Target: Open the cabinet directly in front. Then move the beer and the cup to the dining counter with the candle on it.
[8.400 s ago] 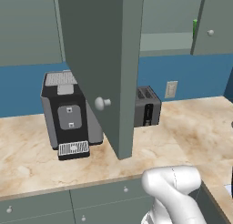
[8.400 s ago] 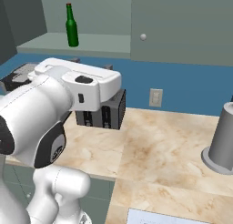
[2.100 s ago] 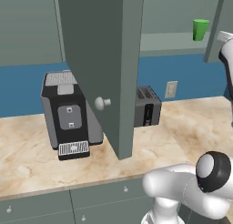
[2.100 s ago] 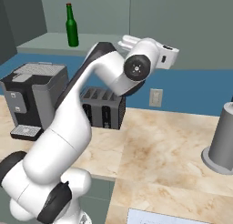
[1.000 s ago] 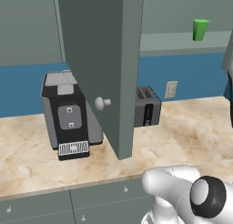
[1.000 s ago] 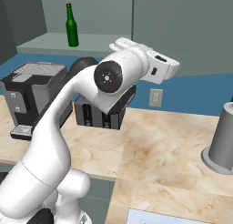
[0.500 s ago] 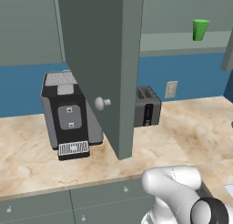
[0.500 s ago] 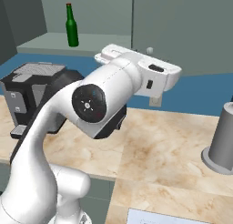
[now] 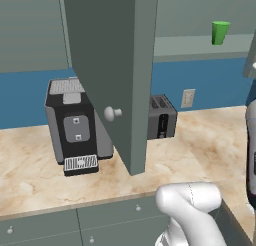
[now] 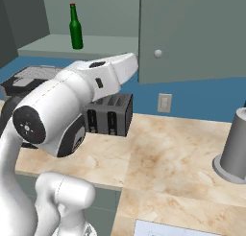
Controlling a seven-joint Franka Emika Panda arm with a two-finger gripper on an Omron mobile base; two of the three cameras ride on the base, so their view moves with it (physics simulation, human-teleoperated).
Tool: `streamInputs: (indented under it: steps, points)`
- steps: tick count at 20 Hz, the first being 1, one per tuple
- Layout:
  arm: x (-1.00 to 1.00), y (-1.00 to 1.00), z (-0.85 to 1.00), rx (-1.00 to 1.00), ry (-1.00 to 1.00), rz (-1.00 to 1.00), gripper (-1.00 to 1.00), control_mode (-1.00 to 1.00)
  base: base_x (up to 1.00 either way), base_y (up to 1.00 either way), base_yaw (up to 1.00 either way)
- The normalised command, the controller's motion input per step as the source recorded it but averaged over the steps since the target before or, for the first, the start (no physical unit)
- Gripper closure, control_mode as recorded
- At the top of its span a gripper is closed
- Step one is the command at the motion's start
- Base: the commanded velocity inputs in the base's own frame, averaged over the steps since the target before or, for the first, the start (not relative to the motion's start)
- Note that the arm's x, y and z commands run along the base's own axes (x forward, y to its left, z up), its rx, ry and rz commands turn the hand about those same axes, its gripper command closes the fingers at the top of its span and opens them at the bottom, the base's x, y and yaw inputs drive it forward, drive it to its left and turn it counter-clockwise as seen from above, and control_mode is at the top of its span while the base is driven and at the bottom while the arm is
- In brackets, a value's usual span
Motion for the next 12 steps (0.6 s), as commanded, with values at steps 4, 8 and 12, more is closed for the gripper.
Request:
streamInputs:
  steps: [4, 8, 12]
  points:
    - [0.05, 0.99, 0.00, -0.46, 0.02, -0.05, -1.00, -1.00, 0.00, 0.00, 0.00]
    - [0.36, 0.69, 0.00, -0.34, 0.04, -0.07, -1.00, -1.00, 0.00, 0.00, 0.00]
    - [0.57, 0.31, 0.00, -0.14, 0.15, -0.01, -1.00, -1.00, 0.00, 0.00, 0.00]
